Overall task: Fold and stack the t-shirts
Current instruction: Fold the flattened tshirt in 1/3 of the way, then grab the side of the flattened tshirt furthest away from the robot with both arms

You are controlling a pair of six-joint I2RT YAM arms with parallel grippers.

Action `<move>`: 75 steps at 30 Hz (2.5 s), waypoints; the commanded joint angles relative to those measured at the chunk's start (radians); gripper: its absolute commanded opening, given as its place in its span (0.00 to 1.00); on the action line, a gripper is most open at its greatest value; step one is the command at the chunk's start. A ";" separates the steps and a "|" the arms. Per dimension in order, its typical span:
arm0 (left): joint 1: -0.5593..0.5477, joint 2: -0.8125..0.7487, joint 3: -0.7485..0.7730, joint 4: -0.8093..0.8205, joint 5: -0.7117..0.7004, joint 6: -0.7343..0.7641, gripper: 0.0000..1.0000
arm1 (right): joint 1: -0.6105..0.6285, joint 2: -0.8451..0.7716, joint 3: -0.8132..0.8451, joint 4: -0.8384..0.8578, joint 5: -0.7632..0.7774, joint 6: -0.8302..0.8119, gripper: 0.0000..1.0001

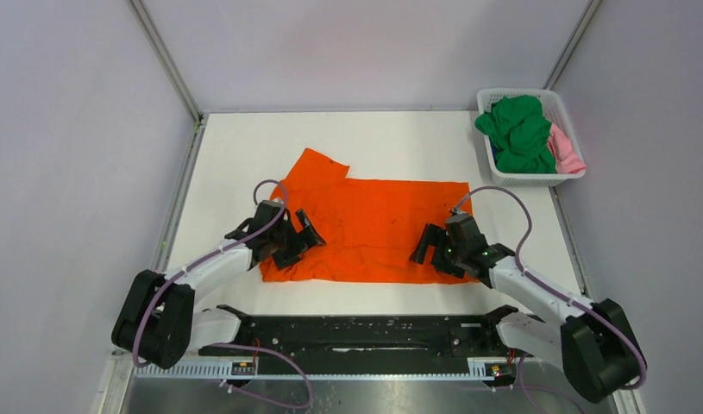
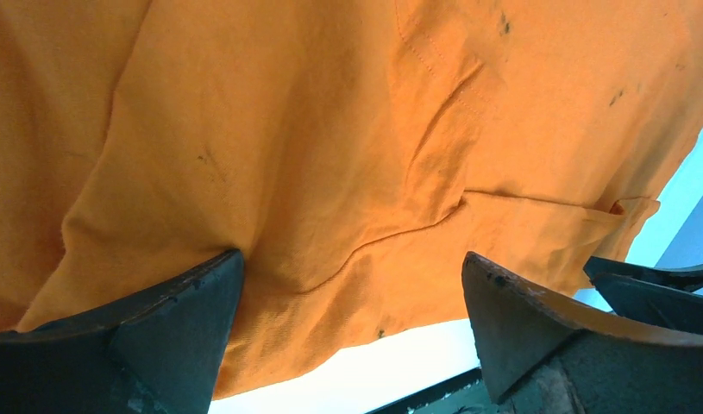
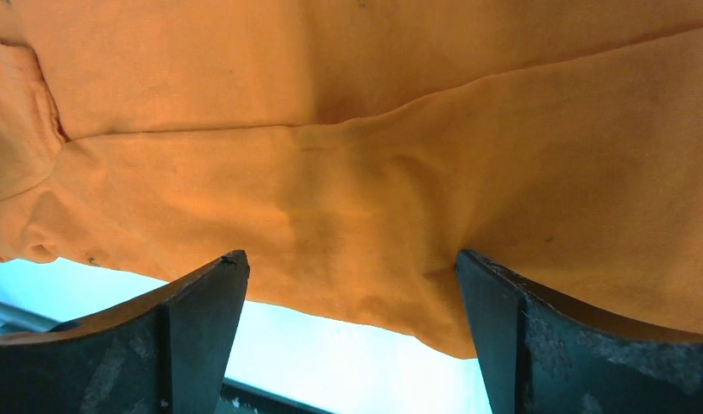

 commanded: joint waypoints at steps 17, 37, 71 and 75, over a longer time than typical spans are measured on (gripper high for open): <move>-0.147 -0.377 -0.115 -0.421 -0.152 -0.130 0.99 | 0.017 -0.381 -0.101 -0.429 0.003 0.085 0.99; 0.080 0.336 0.682 -0.346 -0.303 0.146 0.99 | 0.016 -0.511 -0.049 -0.156 0.325 0.046 0.99; 0.087 1.109 1.442 -0.639 -0.406 0.358 0.37 | 0.014 -0.306 0.028 -0.165 0.404 0.008 0.99; 0.082 1.099 1.431 -0.640 -0.416 0.356 0.36 | 0.013 -0.275 0.057 -0.174 0.426 0.008 0.98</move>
